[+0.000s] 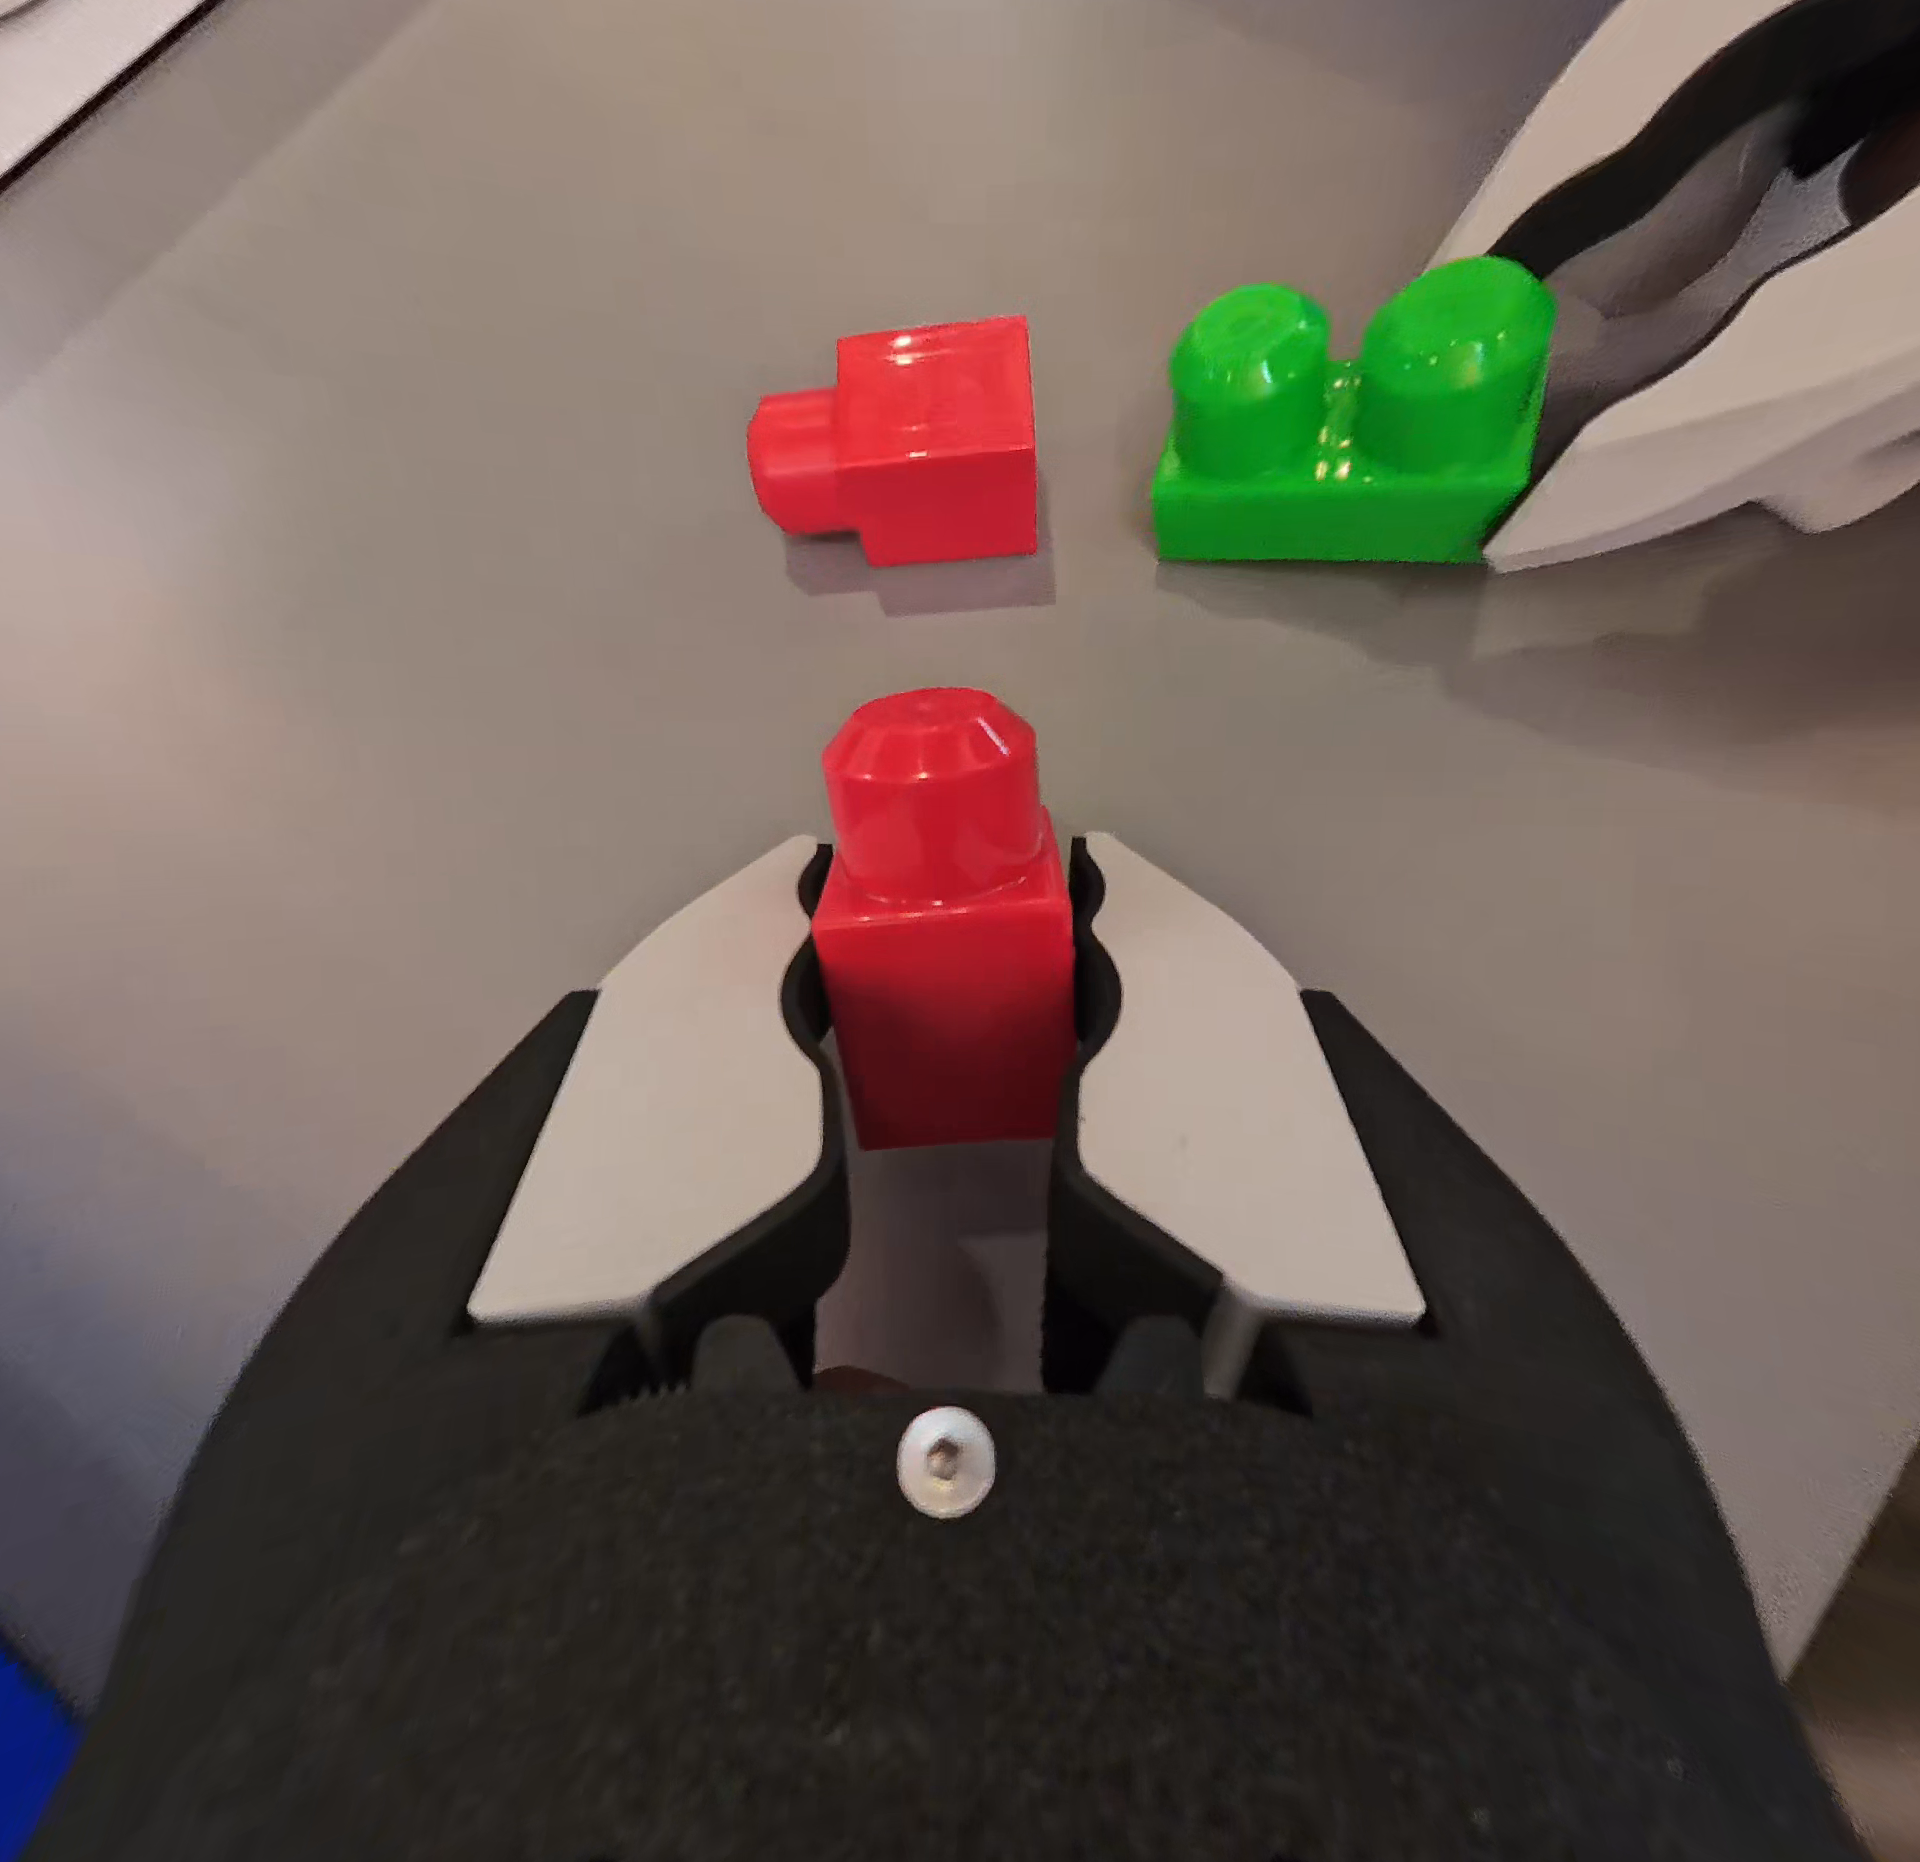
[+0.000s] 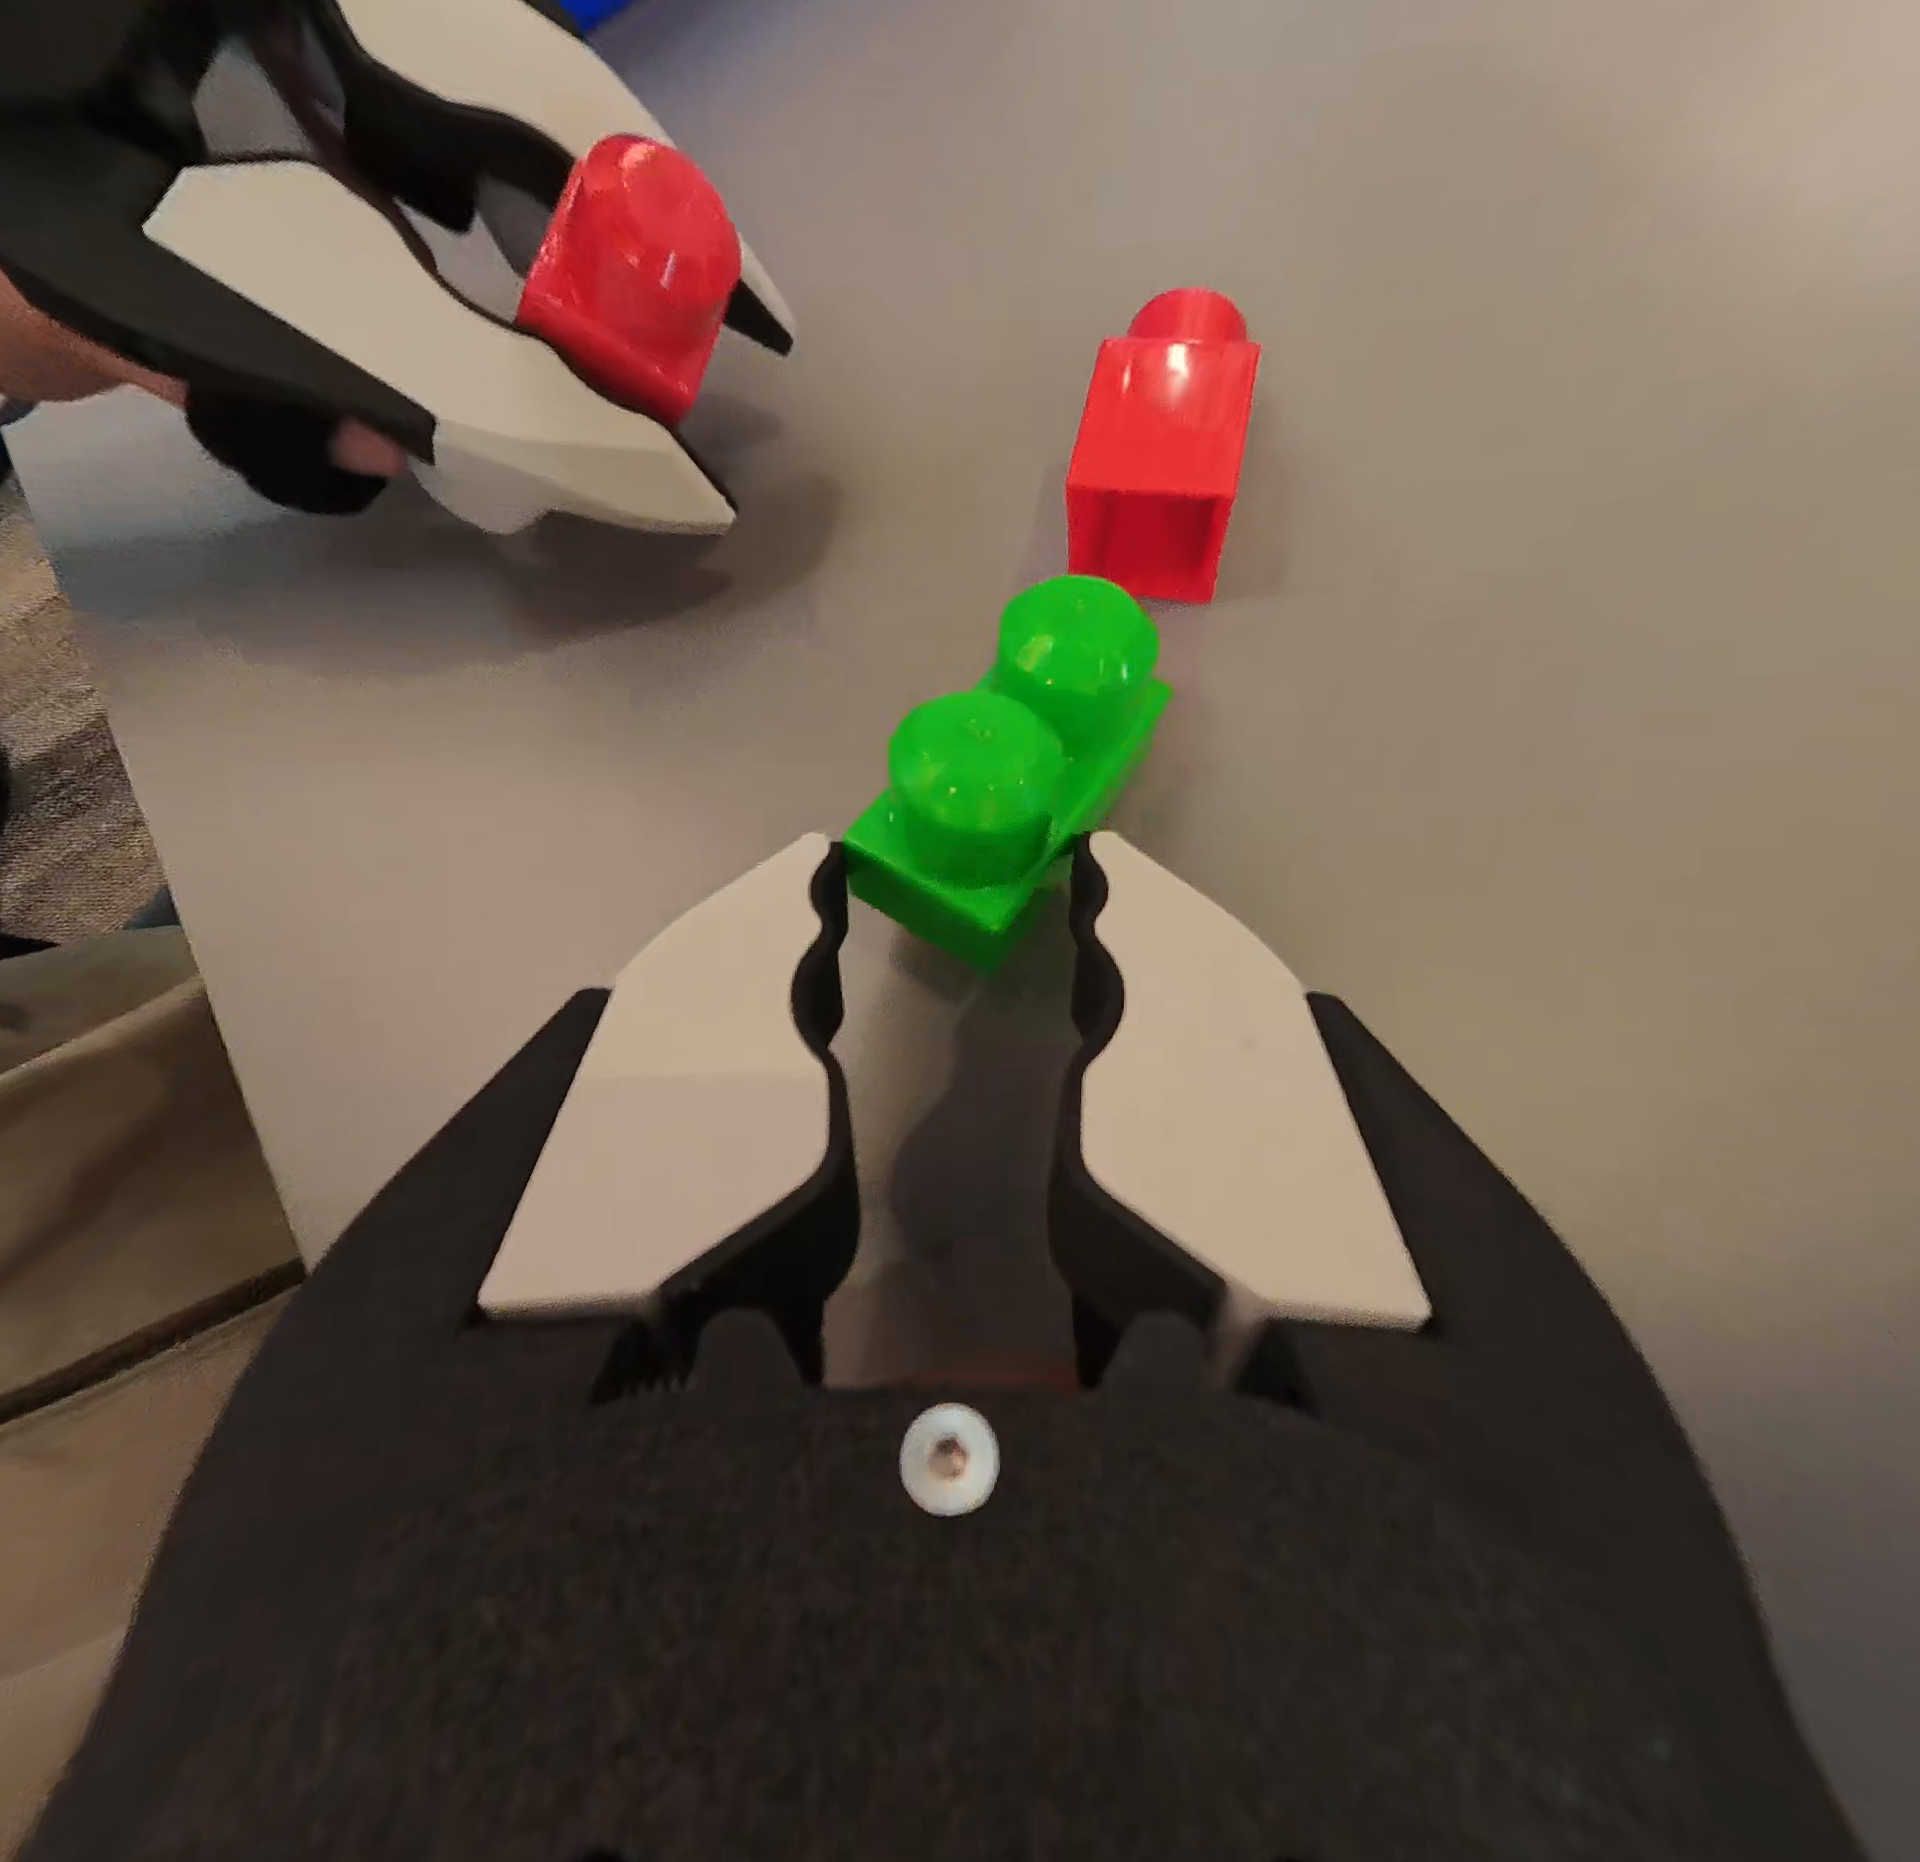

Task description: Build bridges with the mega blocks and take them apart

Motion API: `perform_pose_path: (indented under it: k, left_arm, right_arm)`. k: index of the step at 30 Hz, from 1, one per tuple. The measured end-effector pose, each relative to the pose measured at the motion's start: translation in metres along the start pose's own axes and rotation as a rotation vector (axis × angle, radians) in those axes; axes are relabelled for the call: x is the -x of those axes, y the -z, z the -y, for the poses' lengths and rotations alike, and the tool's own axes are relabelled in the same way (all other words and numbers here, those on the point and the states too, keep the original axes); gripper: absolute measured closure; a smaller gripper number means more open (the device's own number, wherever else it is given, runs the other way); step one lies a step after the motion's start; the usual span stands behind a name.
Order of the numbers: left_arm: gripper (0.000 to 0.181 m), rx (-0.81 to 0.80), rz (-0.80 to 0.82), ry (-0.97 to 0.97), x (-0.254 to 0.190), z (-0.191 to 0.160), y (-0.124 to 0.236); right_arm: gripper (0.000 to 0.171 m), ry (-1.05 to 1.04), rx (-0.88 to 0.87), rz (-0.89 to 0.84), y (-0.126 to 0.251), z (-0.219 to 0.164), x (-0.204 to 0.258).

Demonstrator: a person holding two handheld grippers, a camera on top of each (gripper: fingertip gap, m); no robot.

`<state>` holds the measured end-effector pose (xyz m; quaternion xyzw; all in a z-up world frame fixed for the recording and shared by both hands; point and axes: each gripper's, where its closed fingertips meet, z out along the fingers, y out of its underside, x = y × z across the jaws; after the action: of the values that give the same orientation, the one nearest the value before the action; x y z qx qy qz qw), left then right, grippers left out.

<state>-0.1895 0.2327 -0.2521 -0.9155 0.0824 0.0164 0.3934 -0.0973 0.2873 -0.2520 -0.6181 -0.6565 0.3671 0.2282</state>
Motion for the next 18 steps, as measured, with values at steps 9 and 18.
perform_pose_path:
  k: [9, 18]
  left_arm:
    - [0.137, -0.003, 0.027, -0.015, 0.005, -0.005, -0.008]
    - [0.126, 0.013, 0.101, 0.002, 0.015, -0.011, 0.022]
  right_arm:
    - [0.105, -0.018, -0.025, -0.029, 0.013, -0.003, -0.006]
    - [0.114, -0.050, -0.143, -0.119, 0.061, 0.009, -0.014]
